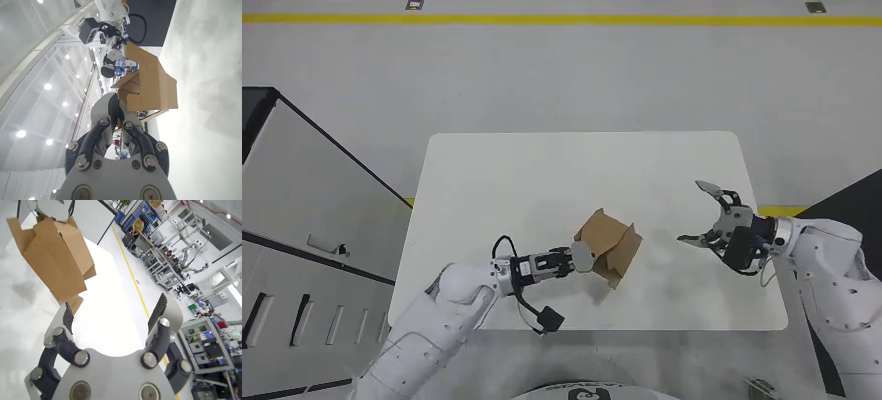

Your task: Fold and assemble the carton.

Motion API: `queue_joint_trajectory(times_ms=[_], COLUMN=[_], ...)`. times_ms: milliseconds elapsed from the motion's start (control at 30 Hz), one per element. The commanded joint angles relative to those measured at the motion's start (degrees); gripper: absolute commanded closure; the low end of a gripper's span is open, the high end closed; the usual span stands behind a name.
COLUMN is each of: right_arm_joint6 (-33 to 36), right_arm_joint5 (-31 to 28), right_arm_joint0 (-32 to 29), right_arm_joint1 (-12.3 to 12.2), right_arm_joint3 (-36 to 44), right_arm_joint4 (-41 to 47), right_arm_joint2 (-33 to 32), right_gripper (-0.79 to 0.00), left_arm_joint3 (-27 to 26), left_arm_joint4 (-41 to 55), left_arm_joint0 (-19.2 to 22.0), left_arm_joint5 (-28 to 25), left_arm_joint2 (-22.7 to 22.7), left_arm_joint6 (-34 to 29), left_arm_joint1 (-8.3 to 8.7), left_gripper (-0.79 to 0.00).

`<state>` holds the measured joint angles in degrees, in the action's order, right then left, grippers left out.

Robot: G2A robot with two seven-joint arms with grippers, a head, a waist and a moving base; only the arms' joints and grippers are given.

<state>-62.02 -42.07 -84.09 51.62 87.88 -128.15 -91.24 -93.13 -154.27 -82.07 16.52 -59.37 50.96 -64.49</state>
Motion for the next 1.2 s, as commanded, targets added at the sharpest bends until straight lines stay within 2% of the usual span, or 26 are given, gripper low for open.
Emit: queue_joint_trajectory(times_ms=[0,200,567,833,967,1167], right_arm_joint6=[-2.60,-8.73,-15.16,-15.15,-17.61,-23.43], right_arm_joint5=[2.41,8.54,14.97,14.97,19.86,25.53], right_arm_joint0=[0.78,3.97,11.20,11.42,11.65,15.71], right_arm_joint1=[-0.57,-2.43,-4.49,-4.53,-4.56,-4.65], right_arm_joint3=[-0.79,-4.43,-12.25,-12.61,-11.39,-14.36], right_arm_joint4=[-2.37,-6.72,-6.15,-6.05,-7.72,-10.82], right_arm_joint2=[0.67,3.81,10.18,10.25,11.96,14.75], right_gripper=[-0.785,-0.785,-0.785,-0.785,-0.785,-0.785], left_arm_joint3=[0.96,4.77,10.19,10.31,10.68,11.33], left_arm_joint4=[1.25,5.50,13.57,13.94,14.17,17.74], left_arm_joint0=[1.34,5.95,12.39,12.67,12.69,13.78], left_arm_joint5=[0.12,0.23,0.56,0.95,0.44,0.80], left_arm_joint2=[0.82,3.33,7.23,7.35,7.40,7.32], left_arm_joint6=[1.77,5.48,10.18,10.43,12.81,20.39], left_arm_joint1=[-0.16,-0.90,-2.45,-2.53,-2.33,-2.17], left_gripper=[0.000,0.000,0.000,0.000,0.000,0.000])
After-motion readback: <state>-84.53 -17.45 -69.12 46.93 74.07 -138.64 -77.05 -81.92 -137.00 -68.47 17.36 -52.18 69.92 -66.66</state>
